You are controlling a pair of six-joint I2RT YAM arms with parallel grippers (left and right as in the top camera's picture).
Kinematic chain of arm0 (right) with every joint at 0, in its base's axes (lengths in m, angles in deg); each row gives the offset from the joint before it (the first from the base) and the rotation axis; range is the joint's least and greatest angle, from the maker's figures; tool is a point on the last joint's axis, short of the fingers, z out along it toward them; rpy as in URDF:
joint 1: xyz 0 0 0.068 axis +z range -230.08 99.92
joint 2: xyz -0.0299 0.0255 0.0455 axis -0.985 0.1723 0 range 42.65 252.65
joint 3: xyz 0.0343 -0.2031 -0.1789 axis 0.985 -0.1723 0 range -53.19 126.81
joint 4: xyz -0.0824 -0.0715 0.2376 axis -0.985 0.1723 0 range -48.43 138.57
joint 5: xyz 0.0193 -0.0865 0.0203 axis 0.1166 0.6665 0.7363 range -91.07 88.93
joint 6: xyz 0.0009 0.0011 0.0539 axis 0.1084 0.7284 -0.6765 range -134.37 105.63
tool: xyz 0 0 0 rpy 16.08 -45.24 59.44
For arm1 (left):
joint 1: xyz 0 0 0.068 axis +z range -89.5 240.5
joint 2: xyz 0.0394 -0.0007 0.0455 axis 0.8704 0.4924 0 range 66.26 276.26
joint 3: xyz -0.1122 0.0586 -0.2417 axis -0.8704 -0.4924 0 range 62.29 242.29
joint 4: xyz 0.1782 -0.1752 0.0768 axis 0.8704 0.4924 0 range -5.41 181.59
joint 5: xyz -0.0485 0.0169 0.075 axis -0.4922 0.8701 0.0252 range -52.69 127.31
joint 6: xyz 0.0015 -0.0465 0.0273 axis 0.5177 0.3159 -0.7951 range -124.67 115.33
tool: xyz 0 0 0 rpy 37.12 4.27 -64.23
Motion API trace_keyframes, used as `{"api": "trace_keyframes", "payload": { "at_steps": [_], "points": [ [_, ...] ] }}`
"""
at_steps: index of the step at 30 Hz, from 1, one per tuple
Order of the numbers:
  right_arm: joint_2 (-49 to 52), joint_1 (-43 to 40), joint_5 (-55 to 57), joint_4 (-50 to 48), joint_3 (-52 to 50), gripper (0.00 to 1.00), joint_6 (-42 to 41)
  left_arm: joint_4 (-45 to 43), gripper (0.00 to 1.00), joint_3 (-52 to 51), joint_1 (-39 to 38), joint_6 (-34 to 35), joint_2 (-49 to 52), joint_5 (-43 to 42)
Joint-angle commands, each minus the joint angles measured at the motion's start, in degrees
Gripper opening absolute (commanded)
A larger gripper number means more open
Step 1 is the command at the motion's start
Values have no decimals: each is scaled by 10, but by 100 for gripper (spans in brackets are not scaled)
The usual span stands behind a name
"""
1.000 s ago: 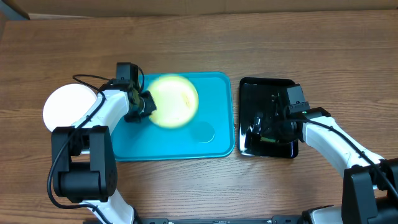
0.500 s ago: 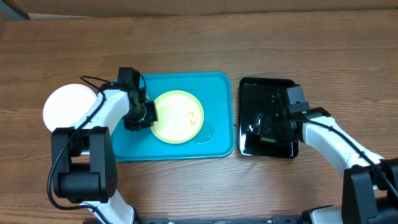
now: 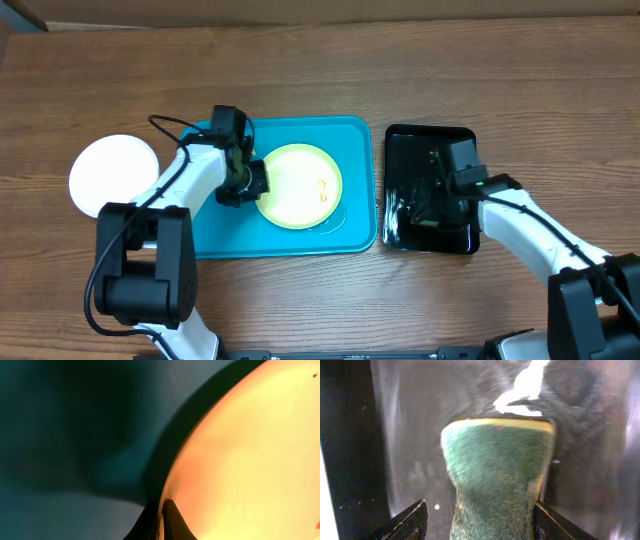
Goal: Clean dirty plates on tray and stack at the side
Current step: 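Grip the yellow plate rim and drag it to the tray center, then rub the sponge inside the black tray with the right gripper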
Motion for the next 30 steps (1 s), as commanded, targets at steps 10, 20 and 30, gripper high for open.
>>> {"api": "trace_keyframes", "payload": {
  "at_steps": [10,20,30],
  "points": [
    [0,40,80,-11,-3,41,-3,26,4,-5,-139,157,4,197],
    [0,40,96,-29,-16,28,-3,33,4,-5,-138,167,-12,169],
    [0,40,61,-61,-37,22,-3,35,4,-5,-139,167,-96,151]
  ]
}}
